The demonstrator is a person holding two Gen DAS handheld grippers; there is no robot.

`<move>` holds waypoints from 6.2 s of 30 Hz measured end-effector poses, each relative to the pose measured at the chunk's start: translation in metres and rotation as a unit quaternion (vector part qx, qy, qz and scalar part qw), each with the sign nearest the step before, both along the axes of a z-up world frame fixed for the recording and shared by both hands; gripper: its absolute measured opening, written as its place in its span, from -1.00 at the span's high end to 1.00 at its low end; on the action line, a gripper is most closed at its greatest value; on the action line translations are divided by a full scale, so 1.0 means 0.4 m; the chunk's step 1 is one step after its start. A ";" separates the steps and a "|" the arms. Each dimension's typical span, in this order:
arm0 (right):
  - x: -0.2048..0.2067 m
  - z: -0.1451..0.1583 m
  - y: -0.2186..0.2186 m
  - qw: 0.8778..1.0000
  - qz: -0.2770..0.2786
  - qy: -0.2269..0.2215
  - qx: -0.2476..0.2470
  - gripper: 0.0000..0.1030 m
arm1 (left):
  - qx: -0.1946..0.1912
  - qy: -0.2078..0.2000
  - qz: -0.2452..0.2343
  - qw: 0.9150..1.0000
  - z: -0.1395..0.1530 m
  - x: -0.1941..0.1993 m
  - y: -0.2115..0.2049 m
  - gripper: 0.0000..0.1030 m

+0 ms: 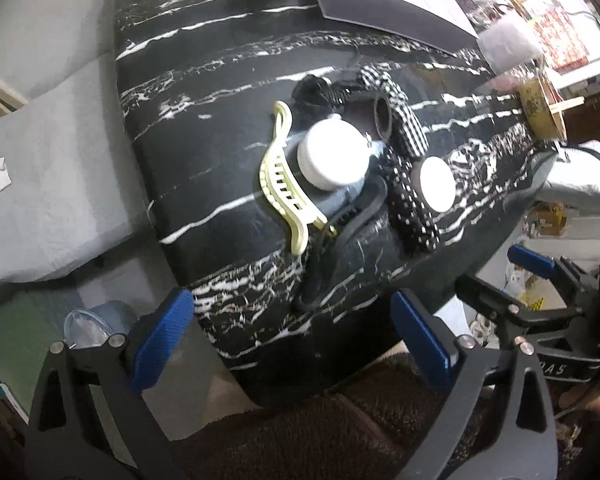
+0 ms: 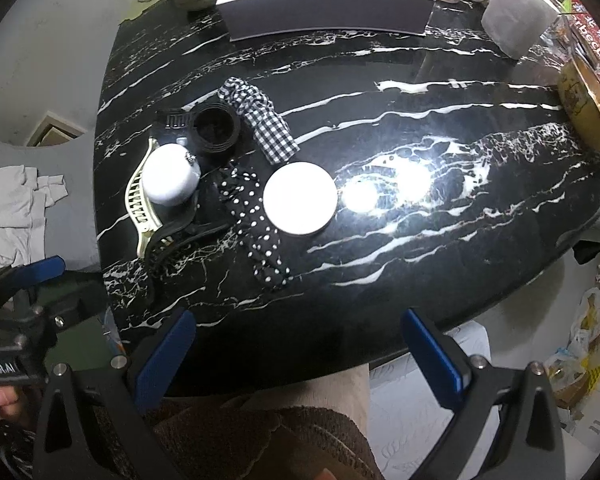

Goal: Organize objects
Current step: 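Grasp the cream claw clip with the left tool while the right tool grasps the pink compact, then carry the claw clip and pink compact with both tools into the lavender box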

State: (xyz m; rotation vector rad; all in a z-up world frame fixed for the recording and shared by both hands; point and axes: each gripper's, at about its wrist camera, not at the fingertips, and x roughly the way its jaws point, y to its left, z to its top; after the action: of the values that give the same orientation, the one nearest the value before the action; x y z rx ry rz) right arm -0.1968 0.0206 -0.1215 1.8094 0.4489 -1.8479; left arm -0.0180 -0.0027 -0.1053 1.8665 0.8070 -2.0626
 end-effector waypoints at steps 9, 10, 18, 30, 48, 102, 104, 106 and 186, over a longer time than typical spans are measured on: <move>-0.058 -0.016 -0.018 1.000 -0.007 0.003 -0.004 -1.00 | -0.008 0.003 0.065 0.998 -0.017 -0.036 -0.044 -0.92; -0.063 -0.018 -0.020 1.000 -0.007 0.003 -0.003 -1.00 | -0.007 0.001 0.070 0.998 -0.021 -0.039 -0.045 -0.92; -0.106 -0.046 -0.030 1.000 -0.016 -0.007 -0.001 -1.00 | -0.007 -0.015 0.105 0.994 -0.054 -0.067 -0.070 -0.91; -0.162 -0.089 -0.056 1.000 -0.014 -0.027 -0.003 -0.71 | 0.007 -0.040 0.144 0.989 -0.124 -0.114 -0.108 -0.84; -0.172 -0.140 -0.131 0.998 -0.024 -0.059 -0.005 -0.36 | 0.027 -0.038 0.198 0.979 -0.162 -0.110 -0.122 -0.29; -0.020 0.033 -0.037 0.964 -0.250 0.030 -0.087 -0.01 | -0.025 0.014 0.635 0.772 -0.006 -0.090 0.008 0.59; -0.022 0.045 -0.035 0.966 -0.240 0.036 -0.088 -0.01 | -0.029 0.015 0.660 0.751 0.006 -0.097 0.006 0.59; -0.026 0.060 -0.026 0.965 -0.243 0.040 -0.091 -0.01 | -0.030 0.018 0.671 0.741 0.017 -0.106 0.000 0.59; -0.628 0.075 0.326 0.975 -0.163 0.045 -0.144 0.00 | -0.022 -0.006 0.778 0.628 0.049 -0.107 -0.650 0.59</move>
State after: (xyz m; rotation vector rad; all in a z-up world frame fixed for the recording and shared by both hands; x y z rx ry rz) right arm -0.4479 0.1510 -0.0914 1.6800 -0.0931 -2.0911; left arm -0.0606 -0.2628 -0.0858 0.4296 1.4915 -0.8001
